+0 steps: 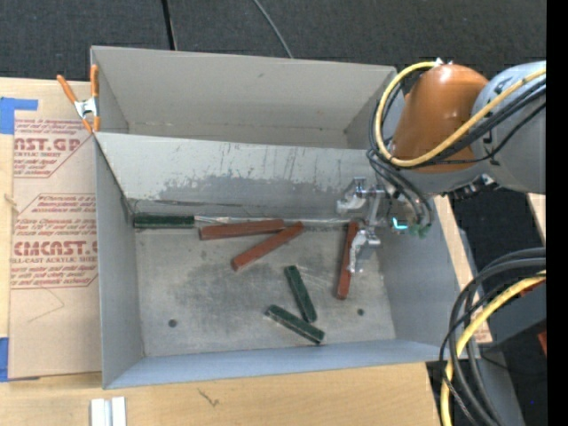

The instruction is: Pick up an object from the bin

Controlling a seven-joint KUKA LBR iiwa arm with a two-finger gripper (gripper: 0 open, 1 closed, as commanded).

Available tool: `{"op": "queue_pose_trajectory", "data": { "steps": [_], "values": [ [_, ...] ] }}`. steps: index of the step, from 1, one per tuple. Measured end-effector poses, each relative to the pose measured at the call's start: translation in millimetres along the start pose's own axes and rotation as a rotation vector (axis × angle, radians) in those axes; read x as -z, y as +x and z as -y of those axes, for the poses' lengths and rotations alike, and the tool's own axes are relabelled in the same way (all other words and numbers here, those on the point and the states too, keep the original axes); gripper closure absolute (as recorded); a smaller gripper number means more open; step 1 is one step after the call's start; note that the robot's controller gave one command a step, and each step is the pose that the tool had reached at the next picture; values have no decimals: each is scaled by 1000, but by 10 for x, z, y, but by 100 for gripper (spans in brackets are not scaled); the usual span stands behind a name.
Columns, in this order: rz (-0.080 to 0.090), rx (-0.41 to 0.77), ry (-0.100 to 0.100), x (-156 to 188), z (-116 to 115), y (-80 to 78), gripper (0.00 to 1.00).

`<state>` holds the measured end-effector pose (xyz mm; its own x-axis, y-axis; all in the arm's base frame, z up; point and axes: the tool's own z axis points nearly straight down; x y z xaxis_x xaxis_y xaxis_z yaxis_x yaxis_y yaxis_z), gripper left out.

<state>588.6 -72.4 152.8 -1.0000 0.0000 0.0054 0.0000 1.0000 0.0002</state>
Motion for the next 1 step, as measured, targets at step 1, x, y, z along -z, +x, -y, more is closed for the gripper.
{"op": "queue_pose_trajectory", "data": {
  "steps": [1],
  "values": [
    [7, 1, 1, 41, -2, -20, 0]
  ]
}}
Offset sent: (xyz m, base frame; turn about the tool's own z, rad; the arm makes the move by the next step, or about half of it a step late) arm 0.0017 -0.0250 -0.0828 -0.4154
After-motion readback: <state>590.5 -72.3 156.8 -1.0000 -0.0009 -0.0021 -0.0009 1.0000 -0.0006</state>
